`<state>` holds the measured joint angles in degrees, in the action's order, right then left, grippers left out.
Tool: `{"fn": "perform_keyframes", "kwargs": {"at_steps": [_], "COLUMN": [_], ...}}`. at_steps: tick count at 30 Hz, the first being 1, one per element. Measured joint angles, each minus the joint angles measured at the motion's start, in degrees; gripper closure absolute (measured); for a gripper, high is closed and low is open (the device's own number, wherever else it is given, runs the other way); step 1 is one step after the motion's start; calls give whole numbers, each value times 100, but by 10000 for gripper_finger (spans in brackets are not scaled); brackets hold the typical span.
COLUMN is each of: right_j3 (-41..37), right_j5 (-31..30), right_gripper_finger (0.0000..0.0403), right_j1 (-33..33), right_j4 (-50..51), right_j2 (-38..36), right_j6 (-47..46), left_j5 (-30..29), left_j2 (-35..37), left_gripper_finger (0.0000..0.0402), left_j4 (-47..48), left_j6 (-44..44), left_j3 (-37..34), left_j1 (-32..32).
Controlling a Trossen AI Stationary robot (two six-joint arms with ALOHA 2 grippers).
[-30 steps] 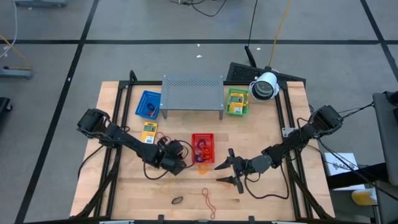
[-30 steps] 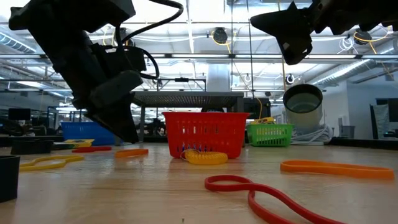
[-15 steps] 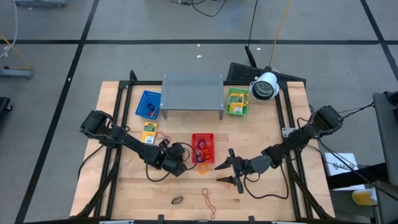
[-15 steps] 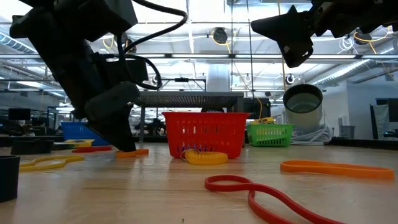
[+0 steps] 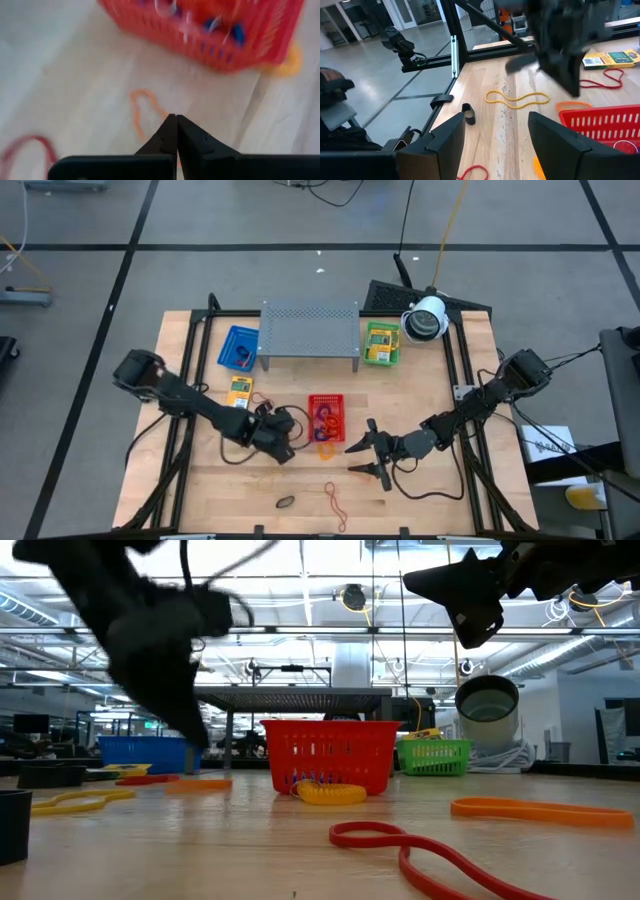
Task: Pick & Place Office Desk Supplies
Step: Put the top left orange rubber band into the blue basket
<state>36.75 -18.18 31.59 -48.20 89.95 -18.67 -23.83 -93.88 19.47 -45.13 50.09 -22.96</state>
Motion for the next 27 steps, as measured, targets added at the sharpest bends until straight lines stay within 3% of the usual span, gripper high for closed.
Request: {"fn": "perform_keyframes", "kwargs": {"at_steps": [9, 17, 21, 27], "right_j3": [0, 0, 0, 0], "right_j5": [1, 19, 21, 23], "right_gripper_finger": [196, 196, 196, 196], "right_j1": [0, 0, 0, 0], "right_j4": [-35, -25, -12, 34], "right_j2": [0, 0, 0, 0], "right_j6": [29, -4, -16, -60], "left_j5": [-536, -622, -1303, -2845], "left_j2": [1436, 1533, 1260, 772], "left_gripper_finger": [400, 384, 390, 391], "left_j4": [187, 193, 188, 253], "left_j6": [562, 458, 286, -797], "left_j3": [4, 7, 7, 11], "left_j1": [-39, -311, -815, -1872]}}
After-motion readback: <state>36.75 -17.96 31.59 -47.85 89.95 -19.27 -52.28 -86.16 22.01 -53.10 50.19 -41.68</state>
